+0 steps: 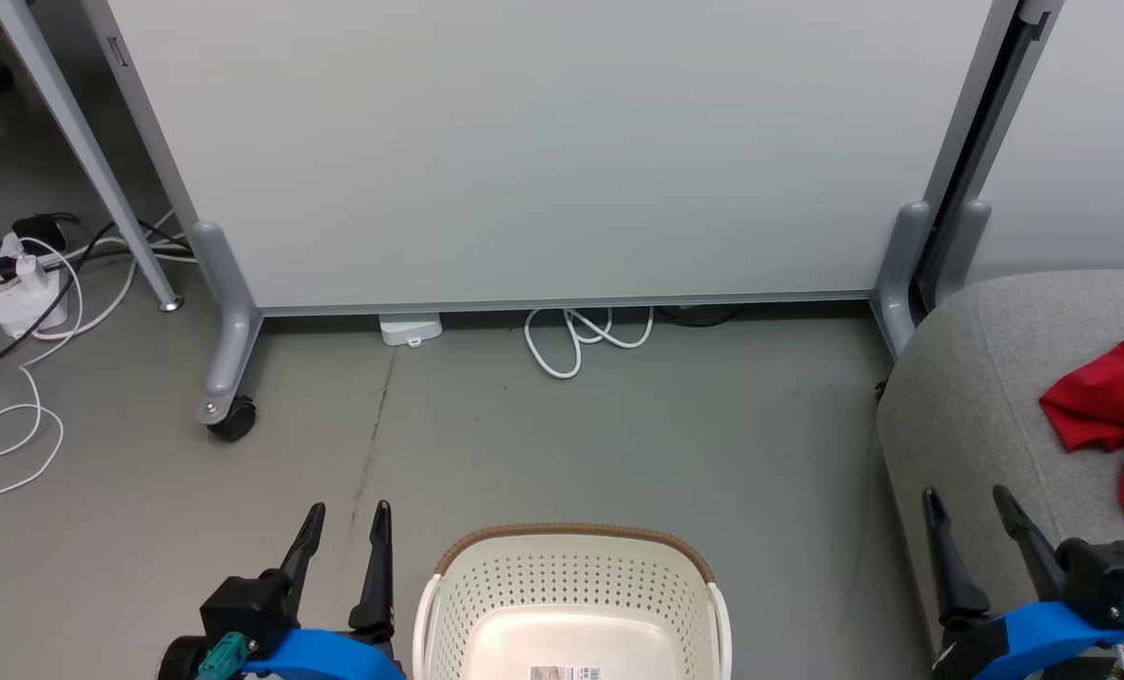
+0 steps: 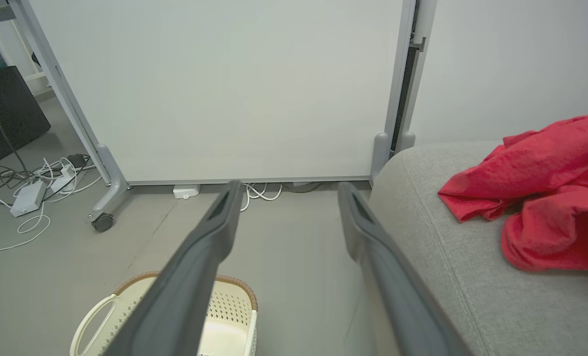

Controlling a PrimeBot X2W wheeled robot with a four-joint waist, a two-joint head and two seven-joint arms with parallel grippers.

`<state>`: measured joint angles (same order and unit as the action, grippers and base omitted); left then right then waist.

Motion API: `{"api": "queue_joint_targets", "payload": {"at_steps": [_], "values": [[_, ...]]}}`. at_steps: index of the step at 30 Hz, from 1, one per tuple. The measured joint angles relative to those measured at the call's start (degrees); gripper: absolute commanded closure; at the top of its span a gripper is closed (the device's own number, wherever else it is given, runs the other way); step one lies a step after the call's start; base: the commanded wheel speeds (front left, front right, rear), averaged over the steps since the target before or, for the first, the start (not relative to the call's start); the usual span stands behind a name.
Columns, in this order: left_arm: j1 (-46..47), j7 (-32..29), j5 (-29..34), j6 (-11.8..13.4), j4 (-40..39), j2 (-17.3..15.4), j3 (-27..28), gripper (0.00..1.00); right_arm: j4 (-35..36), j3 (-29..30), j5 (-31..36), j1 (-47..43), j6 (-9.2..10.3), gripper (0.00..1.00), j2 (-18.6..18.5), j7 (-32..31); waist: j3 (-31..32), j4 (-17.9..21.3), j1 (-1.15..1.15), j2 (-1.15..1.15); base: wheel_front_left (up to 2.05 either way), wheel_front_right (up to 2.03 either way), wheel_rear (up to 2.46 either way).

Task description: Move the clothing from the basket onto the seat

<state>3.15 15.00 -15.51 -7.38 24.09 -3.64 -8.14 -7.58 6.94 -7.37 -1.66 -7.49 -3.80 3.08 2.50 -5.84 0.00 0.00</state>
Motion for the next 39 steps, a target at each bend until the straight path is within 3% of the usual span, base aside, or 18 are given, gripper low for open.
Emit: {"api": "queue_joint_targets", "payload": {"at_steps": [3,4,14,39], "values": [[0.0,0.0,-0.2,0.0,0.1,-0.2,-0.2,0.00,0.1,-0.2,0.0,-0.1,0.00,0.00,0.1,-0.1,-0.1,-0.2,0.00,0.00,0.00,0.00,0.00],[0.0,0.0,-0.4,0.0,0.2,-0.3,-0.3,1.00,0.2,-0.2,0.0,-0.1,0.00,1.00,0.1,-0.1,-0.1,-0.3,0.00,0.00,0.00,0.00,0.00],[-4.2,-0.6,-1.4,0.0,4.3,0.3,-0.2,1.00,-4.7,-0.2,-0.6,-1.1,0.00,1.00,0.9,-0.3,-0.2,-0.3,0.01,0.00,0.00,0.00,0.00],[-2.9,-7.4,-25.4,0.3,-0.4,0.4,4.3,1.00,-5.5,-0.2,-27.4,0.6,0.00,1.00,0.9,-3.2,-0.7,1.0,0.01,0.00,0.00,0.00,0.00]]}}
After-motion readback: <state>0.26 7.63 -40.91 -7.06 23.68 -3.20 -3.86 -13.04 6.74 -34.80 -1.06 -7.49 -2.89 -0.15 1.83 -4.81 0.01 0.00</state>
